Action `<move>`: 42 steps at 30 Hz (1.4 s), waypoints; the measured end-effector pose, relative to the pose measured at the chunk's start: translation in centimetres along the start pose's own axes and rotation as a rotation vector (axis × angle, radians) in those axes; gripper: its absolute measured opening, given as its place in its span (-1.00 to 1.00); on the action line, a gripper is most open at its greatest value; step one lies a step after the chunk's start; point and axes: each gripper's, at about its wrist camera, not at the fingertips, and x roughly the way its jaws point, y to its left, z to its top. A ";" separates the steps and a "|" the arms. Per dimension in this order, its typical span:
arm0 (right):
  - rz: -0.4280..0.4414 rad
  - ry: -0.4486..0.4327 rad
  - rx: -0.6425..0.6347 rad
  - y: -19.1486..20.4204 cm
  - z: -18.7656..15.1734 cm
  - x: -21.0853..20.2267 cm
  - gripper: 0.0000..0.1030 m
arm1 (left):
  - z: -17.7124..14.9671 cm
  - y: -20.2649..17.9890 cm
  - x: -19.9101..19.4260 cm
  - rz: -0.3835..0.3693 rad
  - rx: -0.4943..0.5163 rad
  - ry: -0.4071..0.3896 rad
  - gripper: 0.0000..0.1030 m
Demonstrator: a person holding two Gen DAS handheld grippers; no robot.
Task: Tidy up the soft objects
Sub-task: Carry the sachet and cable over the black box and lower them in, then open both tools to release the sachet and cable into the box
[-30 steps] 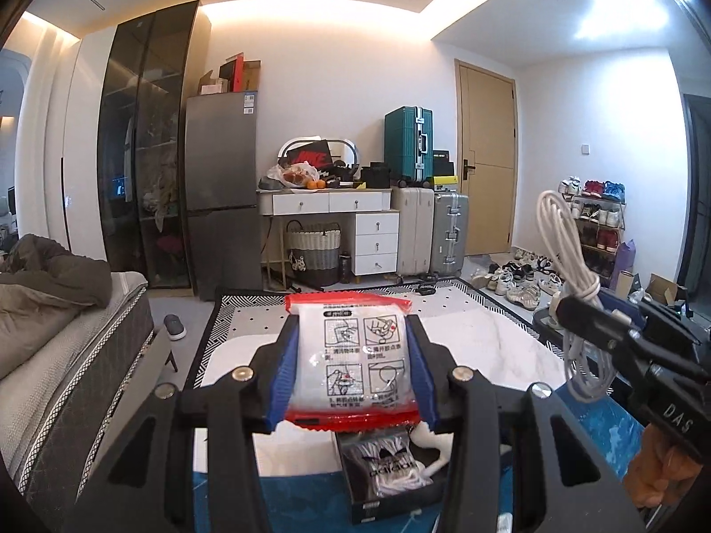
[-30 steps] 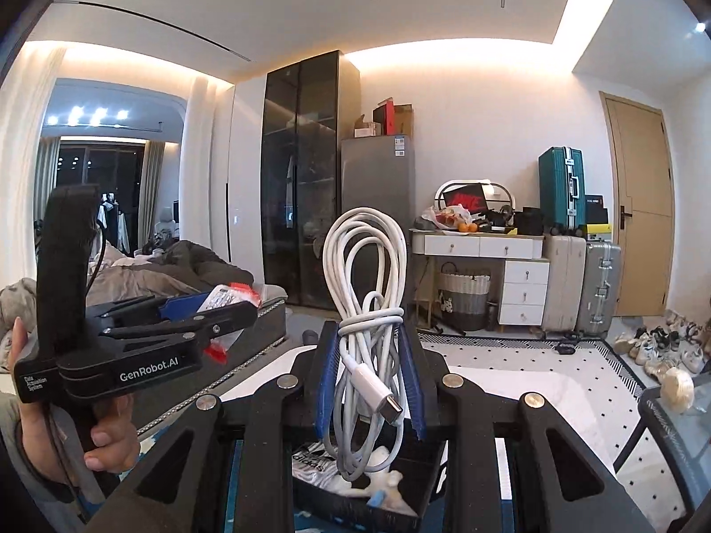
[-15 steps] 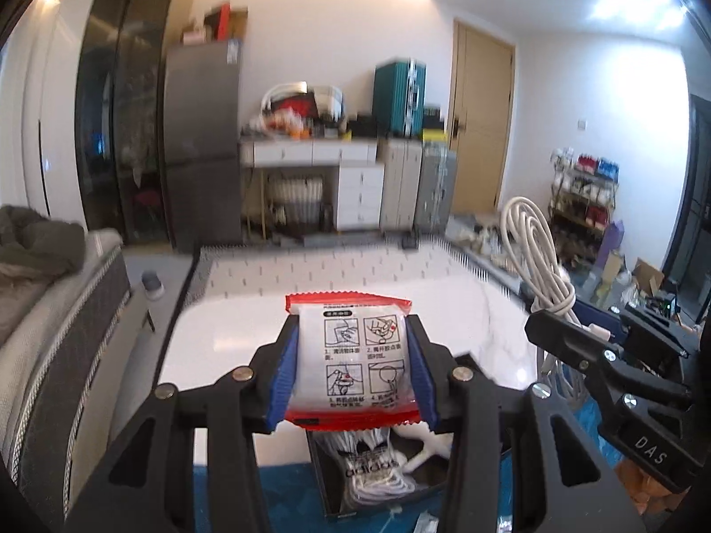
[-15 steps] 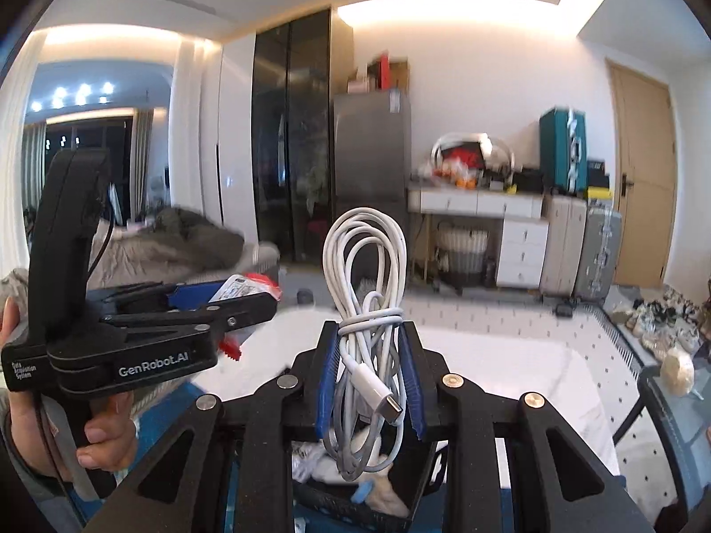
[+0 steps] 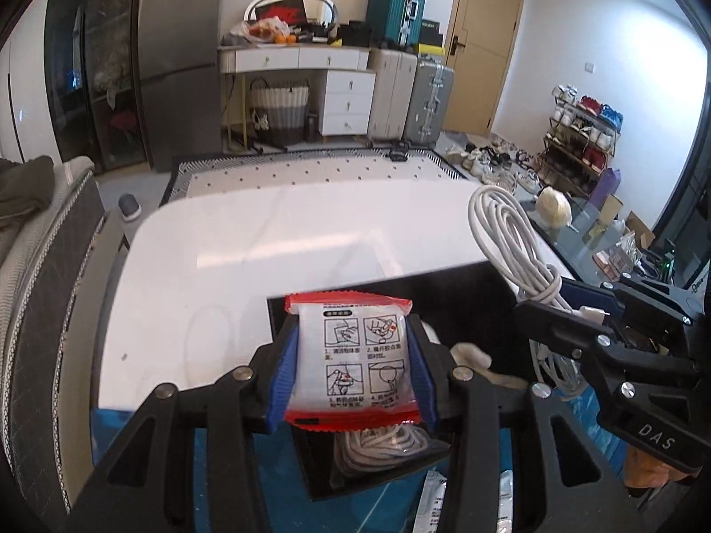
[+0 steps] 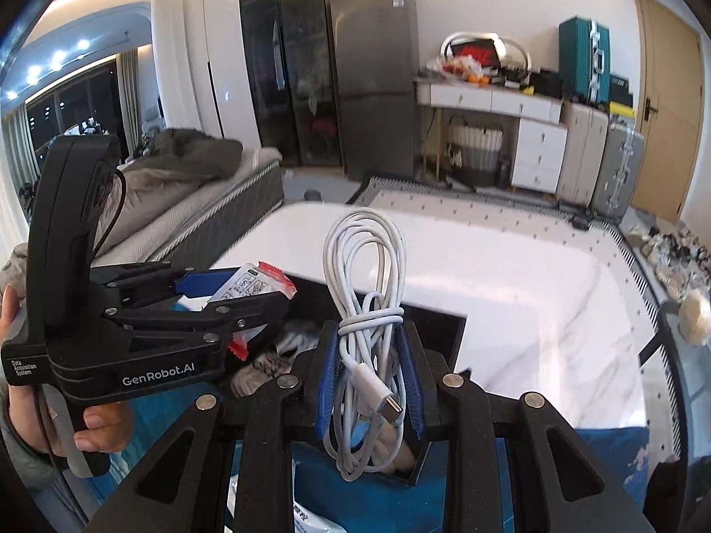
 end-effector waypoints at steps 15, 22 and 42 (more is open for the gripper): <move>0.023 0.158 -0.011 -1.1 -2.7 3.4 -0.56 | -1.4 -1.5 2.0 0.008 0.035 0.092 -0.15; 0.031 0.184 -0.003 -1.0 -3.1 4.2 -0.56 | -1.3 -1.9 2.0 0.022 0.054 0.134 -0.14; 0.064 0.183 0.032 -0.6 -2.7 2.4 -0.48 | -1.1 -1.5 0.4 0.028 0.084 0.148 0.33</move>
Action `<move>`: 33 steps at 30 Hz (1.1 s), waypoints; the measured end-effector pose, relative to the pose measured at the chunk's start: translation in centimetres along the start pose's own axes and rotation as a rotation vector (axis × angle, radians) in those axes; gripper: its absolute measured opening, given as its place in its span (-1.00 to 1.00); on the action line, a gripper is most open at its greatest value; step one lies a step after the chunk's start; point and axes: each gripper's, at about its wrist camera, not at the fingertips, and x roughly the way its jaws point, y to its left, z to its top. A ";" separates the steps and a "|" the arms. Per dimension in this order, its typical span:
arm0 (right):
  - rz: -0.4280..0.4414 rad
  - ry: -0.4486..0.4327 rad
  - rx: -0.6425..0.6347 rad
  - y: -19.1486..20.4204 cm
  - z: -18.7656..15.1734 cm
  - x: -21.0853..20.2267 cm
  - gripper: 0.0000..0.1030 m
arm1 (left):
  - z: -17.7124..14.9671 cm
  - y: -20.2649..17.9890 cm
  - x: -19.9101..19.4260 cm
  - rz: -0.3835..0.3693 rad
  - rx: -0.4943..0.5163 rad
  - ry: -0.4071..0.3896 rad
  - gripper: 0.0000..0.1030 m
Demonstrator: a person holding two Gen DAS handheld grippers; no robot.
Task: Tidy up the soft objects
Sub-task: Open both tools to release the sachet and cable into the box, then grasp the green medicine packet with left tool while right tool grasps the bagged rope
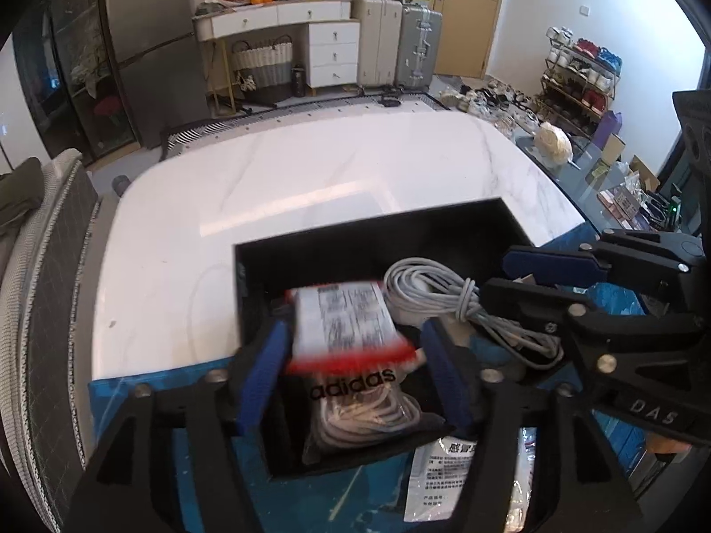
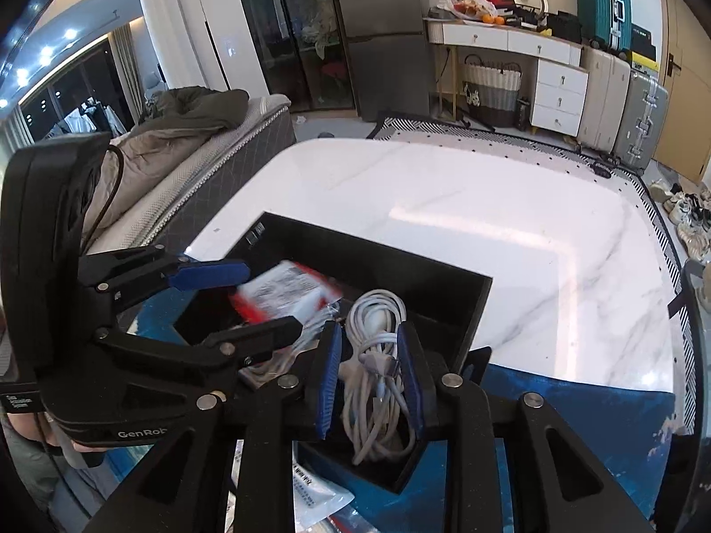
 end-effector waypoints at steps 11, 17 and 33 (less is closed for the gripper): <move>0.024 -0.040 -0.048 1.7 -3.1 -7.6 -0.33 | -4.4 0.2 -6.3 -0.051 0.033 -0.015 0.65; 0.076 0.056 -0.031 2.5 -7.2 -7.8 -0.33 | -9.2 -2.1 -6.9 -0.114 0.052 0.077 0.65; 0.110 0.275 0.043 4.7 -13.2 -2.7 0.16 | -13.2 -3.9 -4.0 -0.104 0.098 0.193 -0.24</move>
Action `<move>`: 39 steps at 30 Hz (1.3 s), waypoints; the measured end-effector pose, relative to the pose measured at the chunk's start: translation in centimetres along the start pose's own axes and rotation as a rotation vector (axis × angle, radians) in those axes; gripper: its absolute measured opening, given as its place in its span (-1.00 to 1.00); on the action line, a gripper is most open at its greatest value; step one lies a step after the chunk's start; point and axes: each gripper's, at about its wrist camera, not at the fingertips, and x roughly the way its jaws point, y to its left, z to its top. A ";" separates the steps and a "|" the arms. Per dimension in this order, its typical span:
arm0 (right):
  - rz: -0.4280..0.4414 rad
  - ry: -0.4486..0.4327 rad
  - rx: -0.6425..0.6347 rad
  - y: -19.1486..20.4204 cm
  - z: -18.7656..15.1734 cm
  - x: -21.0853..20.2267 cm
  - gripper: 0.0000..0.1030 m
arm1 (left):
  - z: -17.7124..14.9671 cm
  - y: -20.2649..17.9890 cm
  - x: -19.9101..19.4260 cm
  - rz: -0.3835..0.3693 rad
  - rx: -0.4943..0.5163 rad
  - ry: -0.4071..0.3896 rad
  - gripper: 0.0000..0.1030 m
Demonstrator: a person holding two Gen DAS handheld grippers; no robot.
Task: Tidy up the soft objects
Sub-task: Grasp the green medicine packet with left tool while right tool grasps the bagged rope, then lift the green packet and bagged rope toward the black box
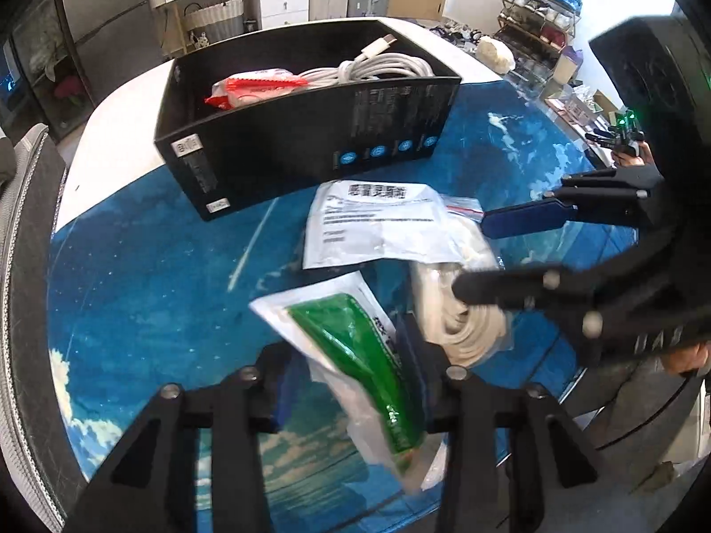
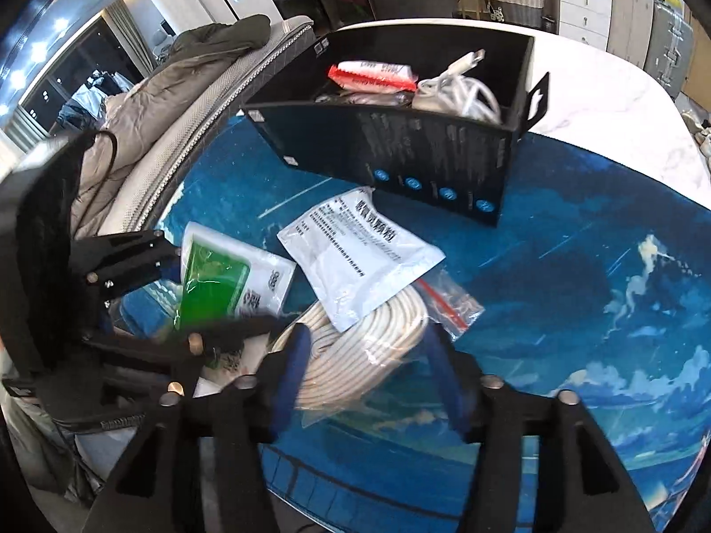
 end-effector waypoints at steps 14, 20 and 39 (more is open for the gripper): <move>-0.205 -0.017 -0.073 -0.4 0.1 1.2 0.55 | 0.2 4.0 -0.3 0.067 -0.063 -0.036 -0.21; -0.160 0.008 -0.078 -1.0 -0.1 0.4 0.52 | 0.7 3.4 -0.4 0.056 -0.061 -0.054 -0.09; -0.165 -0.136 -0.068 -5.5 -1.4 -6.7 -0.37 | 1.3 1.4 -0.9 0.096 0.024 -0.093 -0.32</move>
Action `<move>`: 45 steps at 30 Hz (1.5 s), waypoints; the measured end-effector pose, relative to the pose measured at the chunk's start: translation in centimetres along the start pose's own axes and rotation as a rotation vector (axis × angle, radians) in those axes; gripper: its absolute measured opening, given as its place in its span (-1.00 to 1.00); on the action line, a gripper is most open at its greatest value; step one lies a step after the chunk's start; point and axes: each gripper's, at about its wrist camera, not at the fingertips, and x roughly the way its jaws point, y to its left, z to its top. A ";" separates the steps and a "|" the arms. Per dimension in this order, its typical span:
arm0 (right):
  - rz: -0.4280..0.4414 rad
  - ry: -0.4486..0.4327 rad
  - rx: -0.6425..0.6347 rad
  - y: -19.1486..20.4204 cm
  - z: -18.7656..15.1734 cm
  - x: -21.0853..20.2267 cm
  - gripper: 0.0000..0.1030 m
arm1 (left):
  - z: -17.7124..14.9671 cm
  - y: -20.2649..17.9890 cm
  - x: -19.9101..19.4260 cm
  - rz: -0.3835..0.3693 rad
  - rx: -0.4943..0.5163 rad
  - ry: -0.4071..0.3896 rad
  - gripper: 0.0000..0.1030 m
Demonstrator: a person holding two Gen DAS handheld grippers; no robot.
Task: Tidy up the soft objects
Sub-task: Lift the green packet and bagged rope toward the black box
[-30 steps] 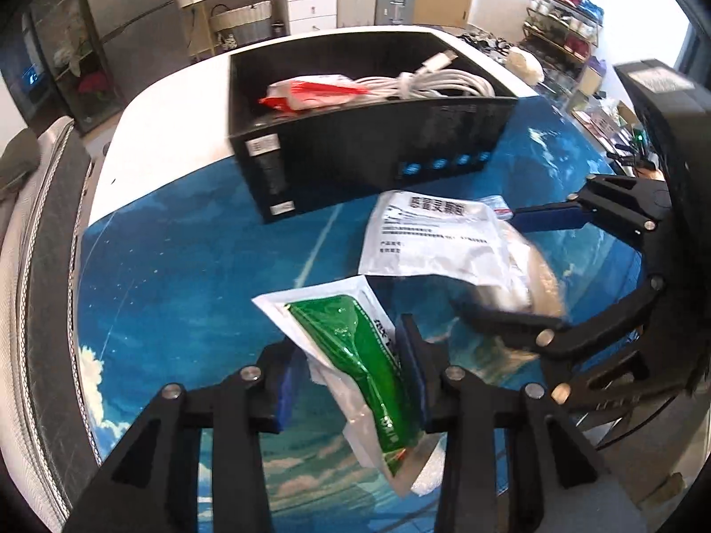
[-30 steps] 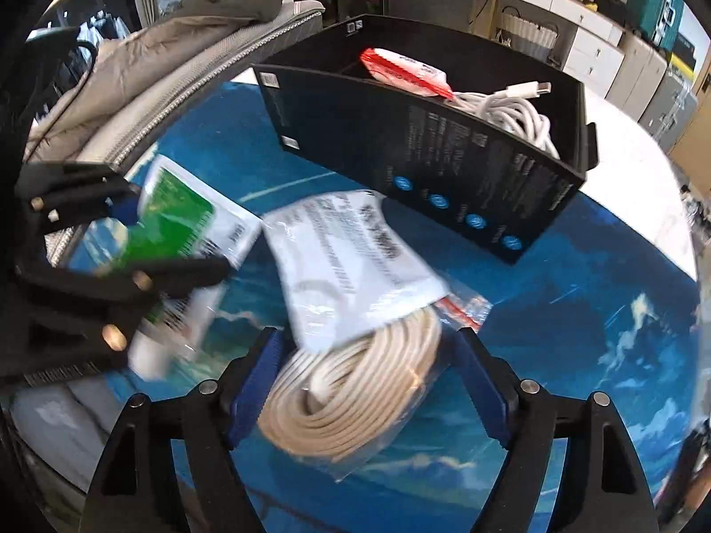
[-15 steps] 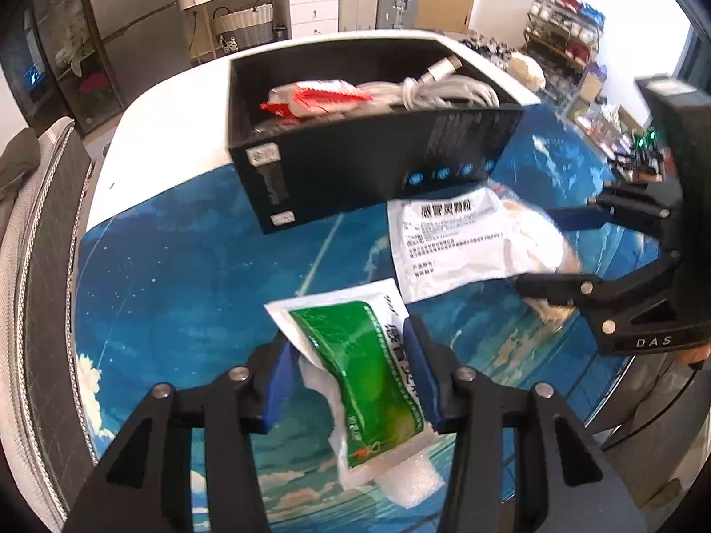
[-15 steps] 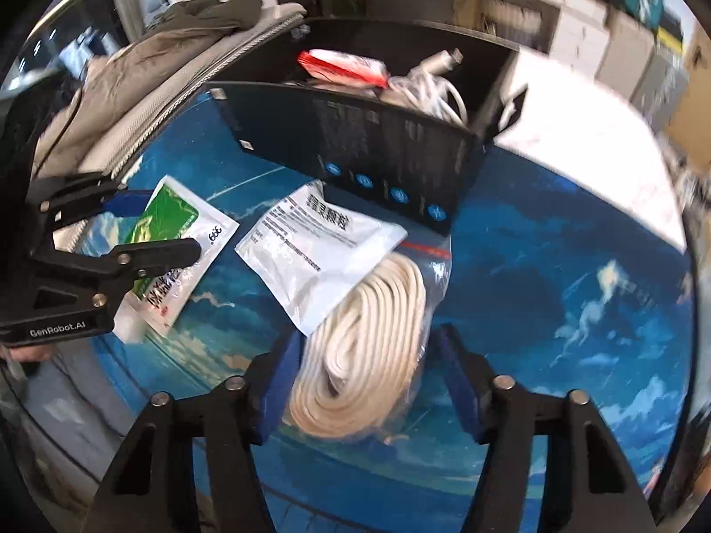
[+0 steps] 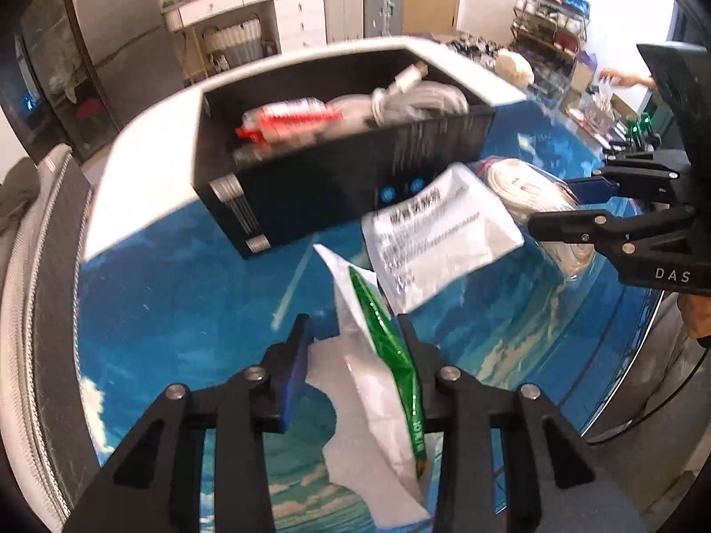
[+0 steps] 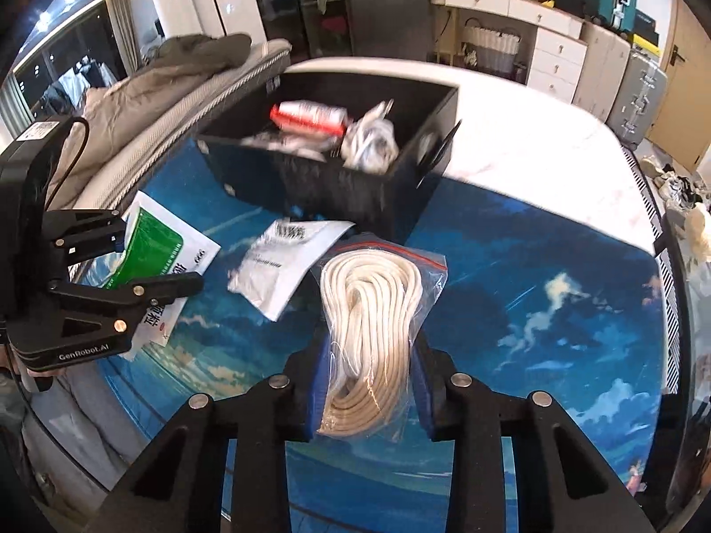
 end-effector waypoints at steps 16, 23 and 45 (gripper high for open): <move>0.029 -0.020 -0.020 2.5 -0.9 -1.0 -0.37 | 0.0 1.0 -0.1 -0.027 -0.059 0.002 -0.27; 0.033 0.005 -0.021 3.4 -1.0 0.7 -0.37 | 0.3 -1.3 0.0 -0.031 0.010 0.007 -0.38; 0.024 0.084 -0.039 3.6 -2.6 3.0 -0.36 | -1.0 -5.5 2.1 -0.050 0.099 0.047 -0.24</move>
